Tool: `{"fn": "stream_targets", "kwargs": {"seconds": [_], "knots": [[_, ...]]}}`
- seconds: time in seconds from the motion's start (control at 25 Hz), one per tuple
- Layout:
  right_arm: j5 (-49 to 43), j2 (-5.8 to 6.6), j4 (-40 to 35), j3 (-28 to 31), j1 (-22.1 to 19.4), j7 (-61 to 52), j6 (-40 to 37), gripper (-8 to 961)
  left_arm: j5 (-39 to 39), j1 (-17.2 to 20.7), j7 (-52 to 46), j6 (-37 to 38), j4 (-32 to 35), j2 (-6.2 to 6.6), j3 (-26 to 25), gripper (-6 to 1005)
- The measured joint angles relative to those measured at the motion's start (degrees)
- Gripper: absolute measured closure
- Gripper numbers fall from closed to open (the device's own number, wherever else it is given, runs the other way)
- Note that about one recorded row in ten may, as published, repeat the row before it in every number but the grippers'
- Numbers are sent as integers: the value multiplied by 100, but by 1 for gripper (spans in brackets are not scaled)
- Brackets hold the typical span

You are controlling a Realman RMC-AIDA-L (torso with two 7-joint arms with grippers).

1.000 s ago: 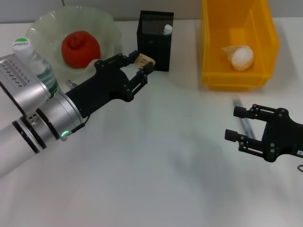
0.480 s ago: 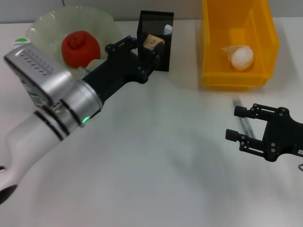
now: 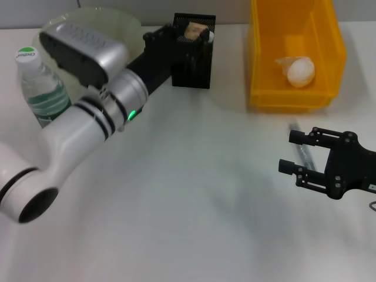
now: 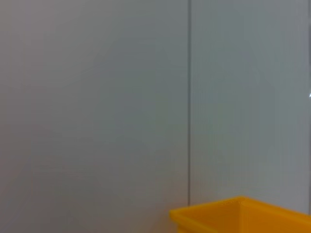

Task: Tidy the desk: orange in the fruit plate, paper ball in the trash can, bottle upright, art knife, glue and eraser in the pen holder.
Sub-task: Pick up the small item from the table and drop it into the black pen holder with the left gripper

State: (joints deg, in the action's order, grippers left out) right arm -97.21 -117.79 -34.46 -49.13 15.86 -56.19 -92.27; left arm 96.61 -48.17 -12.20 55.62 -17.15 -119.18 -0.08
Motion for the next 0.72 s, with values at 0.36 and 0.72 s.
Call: {"fn": "stream_targets", "kwargs": {"seconds": [0.36, 0.72], "knots": [[0, 3, -17, 0, 40, 3, -1, 336, -2, -213, 315, -625, -68, -8, -823, 521], [0, 8, -18, 0, 69, 7, -1, 336, -2, -317, 334, -849, -71, -9, -892, 511]]}}
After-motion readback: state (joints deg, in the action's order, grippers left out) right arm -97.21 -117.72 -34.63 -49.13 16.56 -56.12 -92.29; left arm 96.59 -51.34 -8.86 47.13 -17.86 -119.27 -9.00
